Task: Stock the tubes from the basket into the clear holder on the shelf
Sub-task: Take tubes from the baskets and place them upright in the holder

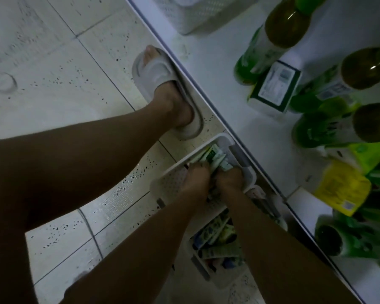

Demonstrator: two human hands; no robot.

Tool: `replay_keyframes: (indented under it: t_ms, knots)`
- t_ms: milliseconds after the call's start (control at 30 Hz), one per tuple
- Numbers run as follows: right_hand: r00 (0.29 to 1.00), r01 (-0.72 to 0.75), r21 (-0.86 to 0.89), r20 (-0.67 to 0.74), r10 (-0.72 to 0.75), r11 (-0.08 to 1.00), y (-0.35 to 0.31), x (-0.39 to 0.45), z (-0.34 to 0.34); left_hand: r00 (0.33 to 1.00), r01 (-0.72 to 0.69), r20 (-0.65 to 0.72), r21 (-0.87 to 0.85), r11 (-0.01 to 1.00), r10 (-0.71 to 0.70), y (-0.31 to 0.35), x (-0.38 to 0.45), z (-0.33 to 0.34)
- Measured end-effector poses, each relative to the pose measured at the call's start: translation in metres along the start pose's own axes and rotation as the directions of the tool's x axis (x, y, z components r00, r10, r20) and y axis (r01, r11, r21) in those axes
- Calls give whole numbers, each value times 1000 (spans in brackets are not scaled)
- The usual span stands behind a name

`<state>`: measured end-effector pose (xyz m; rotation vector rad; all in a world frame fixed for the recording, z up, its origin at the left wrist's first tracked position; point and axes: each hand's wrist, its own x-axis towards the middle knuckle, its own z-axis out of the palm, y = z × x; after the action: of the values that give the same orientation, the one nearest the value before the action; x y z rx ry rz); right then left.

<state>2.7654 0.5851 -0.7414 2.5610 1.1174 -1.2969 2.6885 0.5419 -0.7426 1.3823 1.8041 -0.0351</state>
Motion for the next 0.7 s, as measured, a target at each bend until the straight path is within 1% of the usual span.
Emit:
replay_keyframes:
  t_ms: [33,67,100,133,200,267,333,400,467,500,567,633,700]
  knots:
    - [1000,-2,12,8,2,1000,-1,-3,-2,1000,2,17,-68,998,-1,2,-7,-5]
    - [1000,14,10,16,-14,1000,-2,-7,-6,999,32,-4,-196,980,-33,3,-14,-7]
    - [999,42,1,35,-42,999,-2,-14,-11,999,37,-28,-285,958,-47,2,-19,-11]
    - [996,77,-1,51,-77,997,-2,-20,-16,999,40,-18,-326,944,-48,0,-28,-18]
    - [988,124,30,84,-126,992,-1,-34,-31,997,75,56,-487,870,-54,-1,-44,-37]
    - [978,139,101,142,-153,985,2,-53,-51,993,78,117,-591,803,-11,-3,-58,-58]
    - [959,154,193,208,-194,969,6,-72,-75,990,85,143,-666,741,15,-2,-77,-80]
    - [947,145,283,237,-216,948,8,-91,-99,987,115,161,-766,633,16,9,-96,-103]
    - [939,117,384,258,-228,916,5,-113,-125,988,114,150,-819,563,18,22,-112,-125]
    - [933,138,415,251,-259,899,4,-125,-137,989,106,143,-839,534,27,29,-121,-135]
    - [912,241,428,207,-355,871,1,-151,-160,991,73,121,-862,502,64,42,-137,-155]
    - [895,341,393,144,-423,854,-3,-177,-183,992,12,75,-858,514,102,58,-152,-174]
    - [852,446,356,111,-512,821,-8,-202,-206,991,-71,4,-829,554,133,76,-169,-193]
